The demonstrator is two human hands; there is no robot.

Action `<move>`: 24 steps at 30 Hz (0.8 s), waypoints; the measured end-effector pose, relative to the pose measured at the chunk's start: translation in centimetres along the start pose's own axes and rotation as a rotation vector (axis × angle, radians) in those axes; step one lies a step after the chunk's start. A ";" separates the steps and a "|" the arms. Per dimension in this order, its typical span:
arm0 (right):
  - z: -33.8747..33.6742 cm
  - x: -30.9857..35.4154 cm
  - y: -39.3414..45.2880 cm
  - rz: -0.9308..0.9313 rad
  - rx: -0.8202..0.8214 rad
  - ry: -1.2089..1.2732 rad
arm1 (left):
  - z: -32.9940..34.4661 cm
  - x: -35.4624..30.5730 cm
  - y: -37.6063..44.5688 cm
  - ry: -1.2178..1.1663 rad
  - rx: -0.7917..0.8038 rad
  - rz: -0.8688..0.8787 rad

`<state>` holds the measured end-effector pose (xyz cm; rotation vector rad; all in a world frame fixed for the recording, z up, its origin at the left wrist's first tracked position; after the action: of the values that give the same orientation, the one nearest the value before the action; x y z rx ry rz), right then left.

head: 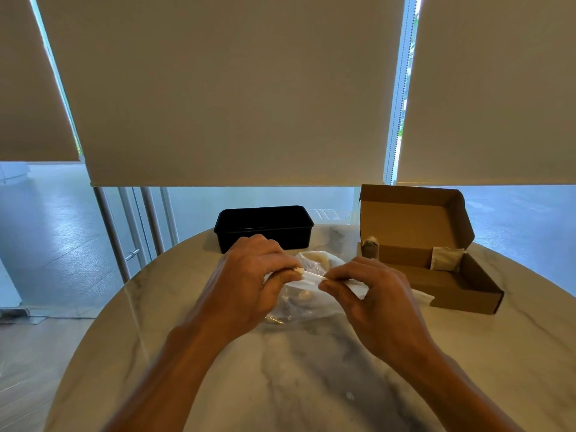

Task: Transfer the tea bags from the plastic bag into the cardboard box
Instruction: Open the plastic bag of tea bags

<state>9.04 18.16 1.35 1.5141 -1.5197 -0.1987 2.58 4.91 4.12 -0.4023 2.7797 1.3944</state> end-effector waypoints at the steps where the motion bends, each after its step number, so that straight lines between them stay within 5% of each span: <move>1: -0.1 0.0 0.0 0.000 0.000 0.000 | 0.0 0.1 0.0 0.008 0.000 -0.001; 16: 1.0 0.1 0.1 0.047 0.072 -0.071 | -0.5 -0.4 0.3 0.040 -0.032 0.005; 24: 1.2 1.2 0.1 -0.050 -0.047 -0.065 | -0.7 -0.9 0.2 0.026 -0.023 0.037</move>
<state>8.43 16.55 1.35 1.5215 -1.5190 -0.3137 3.50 4.68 4.81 -0.3737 2.8080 1.4409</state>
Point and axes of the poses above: each hand's wrist, its own y-axis towards the middle knuckle, its own z-axis out of the palm, x = y × z, the point moved 10 cm from there along y, towards the middle knuckle
